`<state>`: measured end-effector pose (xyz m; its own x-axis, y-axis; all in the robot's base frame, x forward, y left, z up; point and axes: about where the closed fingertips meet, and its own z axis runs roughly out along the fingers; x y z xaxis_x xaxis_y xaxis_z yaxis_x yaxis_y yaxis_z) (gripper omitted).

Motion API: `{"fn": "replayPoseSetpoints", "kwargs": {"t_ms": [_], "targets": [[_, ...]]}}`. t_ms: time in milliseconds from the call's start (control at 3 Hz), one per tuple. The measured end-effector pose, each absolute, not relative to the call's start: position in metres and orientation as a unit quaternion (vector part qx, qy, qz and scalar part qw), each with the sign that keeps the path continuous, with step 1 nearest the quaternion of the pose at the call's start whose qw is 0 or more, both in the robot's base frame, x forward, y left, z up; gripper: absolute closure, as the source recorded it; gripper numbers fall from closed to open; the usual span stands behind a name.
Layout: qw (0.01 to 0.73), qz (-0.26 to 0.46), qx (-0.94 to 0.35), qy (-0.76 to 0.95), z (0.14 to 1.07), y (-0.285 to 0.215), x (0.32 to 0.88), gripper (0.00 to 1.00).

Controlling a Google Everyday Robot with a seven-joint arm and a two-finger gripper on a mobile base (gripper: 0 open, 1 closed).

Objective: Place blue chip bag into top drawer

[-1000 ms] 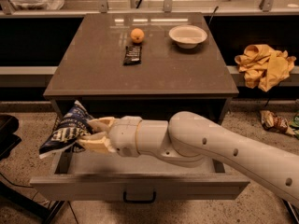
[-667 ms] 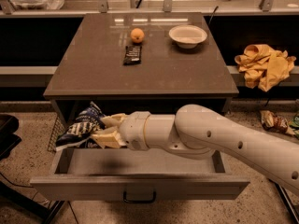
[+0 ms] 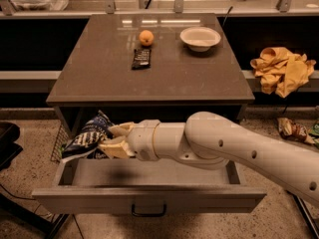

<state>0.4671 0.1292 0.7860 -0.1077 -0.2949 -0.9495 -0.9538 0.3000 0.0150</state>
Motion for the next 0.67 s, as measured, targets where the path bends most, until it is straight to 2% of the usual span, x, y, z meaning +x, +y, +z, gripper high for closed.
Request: {"fn": "replayPoseSetpoints", "kwargs": {"t_ms": [333, 667], "targets": [[0.446, 0.301, -0.490, 0.685, 0.765, 0.119, 0.483, 1.00], [0.438, 0.288, -0.488, 0.698, 0.756, 0.108, 0.493, 0.75]]}}
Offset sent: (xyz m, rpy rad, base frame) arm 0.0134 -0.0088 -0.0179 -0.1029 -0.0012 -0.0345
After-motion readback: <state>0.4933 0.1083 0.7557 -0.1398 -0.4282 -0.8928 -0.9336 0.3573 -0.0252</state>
